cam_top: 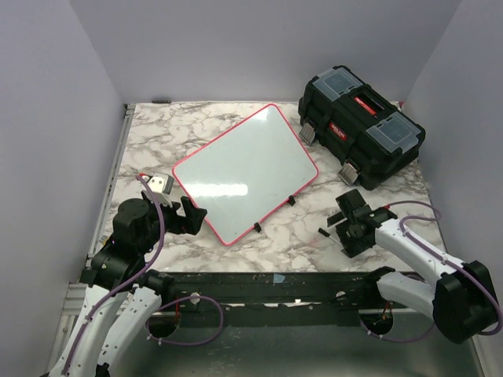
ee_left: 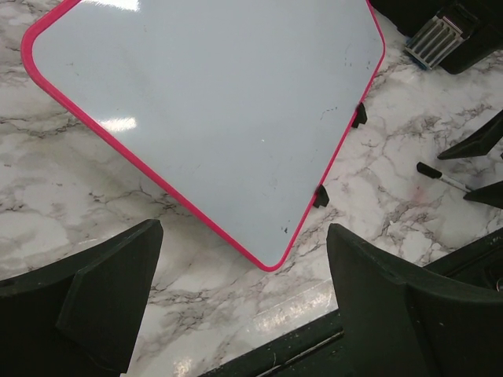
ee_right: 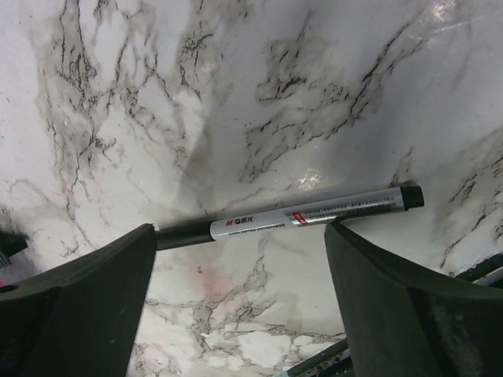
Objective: Write a sentence on the whiteboard
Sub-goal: Pick up the whiteboard marker from the center of the board.
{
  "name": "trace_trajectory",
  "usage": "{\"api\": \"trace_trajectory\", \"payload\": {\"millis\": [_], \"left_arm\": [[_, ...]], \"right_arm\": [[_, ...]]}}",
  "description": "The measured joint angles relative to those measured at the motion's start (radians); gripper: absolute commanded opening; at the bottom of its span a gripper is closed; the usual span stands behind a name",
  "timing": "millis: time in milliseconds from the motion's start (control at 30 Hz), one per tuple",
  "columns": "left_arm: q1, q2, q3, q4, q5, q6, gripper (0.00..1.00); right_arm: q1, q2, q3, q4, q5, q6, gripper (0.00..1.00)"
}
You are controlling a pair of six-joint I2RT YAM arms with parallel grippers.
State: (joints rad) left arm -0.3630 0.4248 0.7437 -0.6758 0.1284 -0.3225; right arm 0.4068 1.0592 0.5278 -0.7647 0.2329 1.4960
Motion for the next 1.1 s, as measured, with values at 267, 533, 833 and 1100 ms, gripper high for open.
{"api": "trace_trajectory", "payload": {"millis": [267,533,833,1100], "left_arm": [[-0.009,0.001,0.0,-0.001,0.0,0.0,0.88],[-0.013,0.009,0.0,-0.001,-0.001,0.0,0.88],[-0.013,0.024,0.0,-0.001,-0.001,0.0,0.87],[-0.013,0.039,0.0,-0.002,-0.001,0.0,0.87]], "right_arm": [[0.0,0.086,0.008,0.076,0.027,-0.014,0.35],[0.0,0.172,0.039,0.166,0.041,-0.089,0.05],[0.0,0.273,0.095,0.296,0.02,-0.265,0.1],[0.0,0.28,0.097,0.36,-0.009,-0.402,0.35]]}}
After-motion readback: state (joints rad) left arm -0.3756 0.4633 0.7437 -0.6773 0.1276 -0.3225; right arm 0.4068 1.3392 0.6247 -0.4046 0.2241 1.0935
